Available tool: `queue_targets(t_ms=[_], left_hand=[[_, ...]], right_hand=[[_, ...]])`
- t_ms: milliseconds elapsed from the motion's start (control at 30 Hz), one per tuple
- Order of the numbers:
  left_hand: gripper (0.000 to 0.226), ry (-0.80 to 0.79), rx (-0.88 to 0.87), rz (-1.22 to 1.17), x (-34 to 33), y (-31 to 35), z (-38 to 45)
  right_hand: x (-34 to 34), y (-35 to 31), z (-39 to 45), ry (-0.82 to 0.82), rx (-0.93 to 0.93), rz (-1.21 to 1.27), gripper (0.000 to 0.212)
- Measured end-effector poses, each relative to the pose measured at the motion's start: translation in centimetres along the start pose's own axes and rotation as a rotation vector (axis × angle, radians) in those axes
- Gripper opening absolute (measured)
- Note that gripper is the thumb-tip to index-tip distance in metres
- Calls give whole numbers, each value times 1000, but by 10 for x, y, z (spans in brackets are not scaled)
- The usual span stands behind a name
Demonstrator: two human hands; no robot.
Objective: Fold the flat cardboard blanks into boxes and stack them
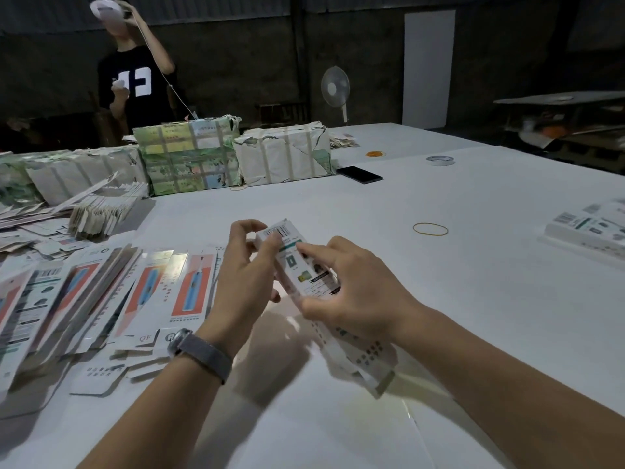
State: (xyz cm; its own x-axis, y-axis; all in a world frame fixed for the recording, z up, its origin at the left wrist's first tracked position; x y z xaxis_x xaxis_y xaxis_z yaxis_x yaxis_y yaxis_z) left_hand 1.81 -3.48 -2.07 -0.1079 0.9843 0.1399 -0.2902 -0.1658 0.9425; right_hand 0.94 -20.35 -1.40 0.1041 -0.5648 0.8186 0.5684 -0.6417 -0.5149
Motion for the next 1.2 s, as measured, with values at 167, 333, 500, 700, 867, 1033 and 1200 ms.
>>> queue_targets(t_ms=[167, 333, 500, 700, 867, 1033, 1200], left_hand=[[19, -43, -2, 21, -2, 2, 1], [22, -62, 20, -40, -2, -1, 2], [35, -86, 75, -74, 0, -8, 7], [25, -92, 85, -164, 14, -28, 27], [27, -100, 65, -5, 7, -36, 30], [41, -60, -56, 396, 19, -67, 35], [38, -133, -96, 587, 20, -78, 34]], right_hand=[[-1, -3, -2, 41, 54, -47, 86], [1, 1, 1, 63, 26, -63, 82], [27, 17, 5, 133, -81, -58, 71], [107, 88, -21, 165, -406, -347, 64], [199, 170, -81, 131, -820, -638, 44], [242, 228, -127, 112, -1006, -736, 16], [251, 249, -122, 113, -1037, -960, 27]])
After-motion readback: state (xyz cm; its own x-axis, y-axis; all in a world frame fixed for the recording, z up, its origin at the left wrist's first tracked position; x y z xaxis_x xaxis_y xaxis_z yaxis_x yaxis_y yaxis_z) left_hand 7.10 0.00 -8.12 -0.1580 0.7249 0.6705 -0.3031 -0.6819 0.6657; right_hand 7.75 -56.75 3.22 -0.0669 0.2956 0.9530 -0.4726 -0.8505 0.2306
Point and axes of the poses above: each hand's wrist, its own z-axis towards the middle knuckle, its own x-axis out of the back of the hand, y = z × x, the point moved 2 cm from there along z, towards the middle knuckle, and after that the axes turned 10 degrees about -y, right-handed, at the moved point
